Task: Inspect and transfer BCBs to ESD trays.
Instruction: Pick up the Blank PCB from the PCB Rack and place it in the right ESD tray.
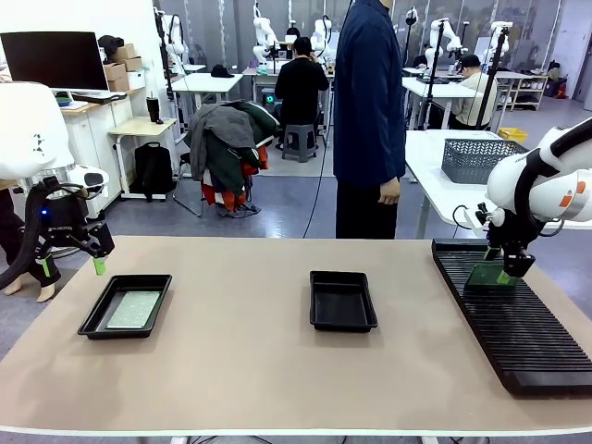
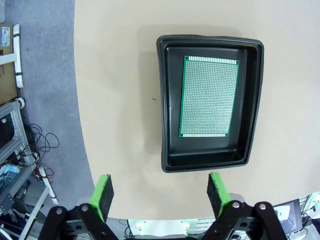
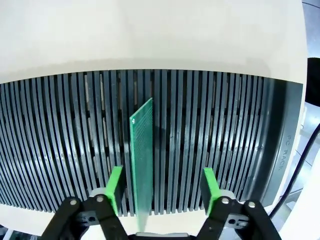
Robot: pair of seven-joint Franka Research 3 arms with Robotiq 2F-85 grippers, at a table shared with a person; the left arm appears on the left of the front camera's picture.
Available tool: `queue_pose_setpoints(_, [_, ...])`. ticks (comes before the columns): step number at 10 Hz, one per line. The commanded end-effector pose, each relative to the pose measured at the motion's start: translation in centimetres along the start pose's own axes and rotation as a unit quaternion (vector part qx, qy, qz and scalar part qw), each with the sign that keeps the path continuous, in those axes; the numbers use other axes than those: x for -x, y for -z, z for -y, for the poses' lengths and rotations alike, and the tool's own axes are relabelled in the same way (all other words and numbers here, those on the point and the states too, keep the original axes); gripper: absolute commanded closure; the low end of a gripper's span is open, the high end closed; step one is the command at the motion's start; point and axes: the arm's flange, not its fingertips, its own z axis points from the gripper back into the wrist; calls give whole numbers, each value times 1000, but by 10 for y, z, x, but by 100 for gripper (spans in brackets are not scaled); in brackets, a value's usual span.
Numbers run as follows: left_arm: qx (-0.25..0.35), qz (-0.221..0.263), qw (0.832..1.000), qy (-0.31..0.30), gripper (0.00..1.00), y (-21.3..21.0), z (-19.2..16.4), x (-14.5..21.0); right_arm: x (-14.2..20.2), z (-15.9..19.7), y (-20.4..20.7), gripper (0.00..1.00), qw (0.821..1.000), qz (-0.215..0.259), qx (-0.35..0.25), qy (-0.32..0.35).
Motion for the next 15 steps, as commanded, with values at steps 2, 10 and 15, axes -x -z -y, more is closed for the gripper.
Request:
queue_pose_setpoints(2, [0, 0, 1000, 1, 0, 0, 1, 1, 4, -5, -6, 33, 1000, 5, -12, -18])
queue_pose_setpoints(10, [0, 0, 1000, 1, 0, 0, 1, 1, 5, -6, -8, 69, 1000, 2, -15, -16])
queue_pose_setpoints(15, [0, 0, 1000, 1, 0, 0, 1, 1, 6, -7, -8, 93, 1000, 1, -20, -14])
